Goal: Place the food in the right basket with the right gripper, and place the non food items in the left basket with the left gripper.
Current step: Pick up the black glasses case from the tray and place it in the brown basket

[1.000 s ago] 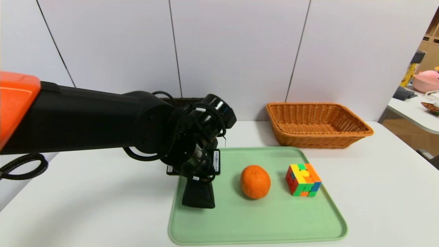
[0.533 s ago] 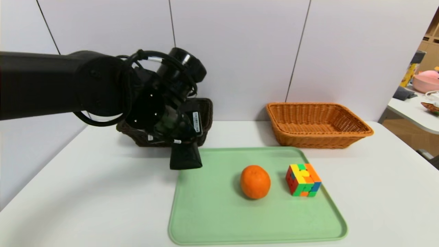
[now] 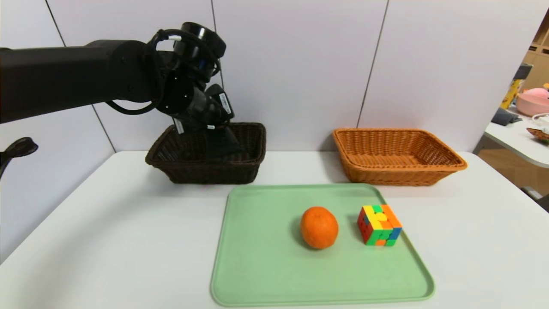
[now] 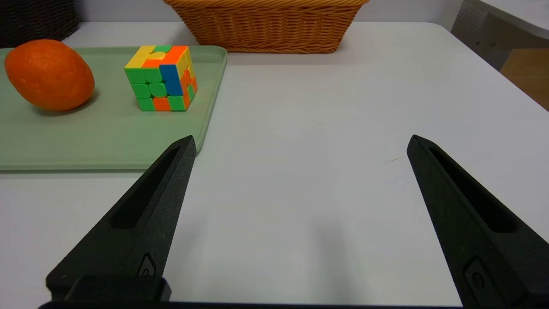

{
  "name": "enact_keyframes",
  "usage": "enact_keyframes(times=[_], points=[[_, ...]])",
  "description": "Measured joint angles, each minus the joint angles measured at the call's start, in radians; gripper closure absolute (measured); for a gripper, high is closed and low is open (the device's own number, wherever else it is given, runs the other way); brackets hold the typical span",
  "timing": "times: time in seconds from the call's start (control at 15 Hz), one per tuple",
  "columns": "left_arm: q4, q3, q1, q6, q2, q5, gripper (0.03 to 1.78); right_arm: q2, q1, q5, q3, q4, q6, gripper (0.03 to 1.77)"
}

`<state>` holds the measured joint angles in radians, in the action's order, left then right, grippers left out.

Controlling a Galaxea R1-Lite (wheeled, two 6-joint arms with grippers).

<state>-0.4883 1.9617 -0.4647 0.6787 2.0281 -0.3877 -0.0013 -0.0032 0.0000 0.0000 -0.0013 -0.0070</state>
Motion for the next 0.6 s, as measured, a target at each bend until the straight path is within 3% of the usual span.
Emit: enact_keyframes(times=[0.2, 0.6], points=[[0.115, 0.013, 0.048, 0.092, 0.052, 0.001, 1.09, 0.000, 0.000, 0.000, 0.000, 0.000, 0.000, 0.10], [0.166, 0.014, 0.088, 0.332, 0.113, -0.019, 1.09, 0.000, 0.000, 0.000, 0.000, 0.000, 0.000, 0.10]])
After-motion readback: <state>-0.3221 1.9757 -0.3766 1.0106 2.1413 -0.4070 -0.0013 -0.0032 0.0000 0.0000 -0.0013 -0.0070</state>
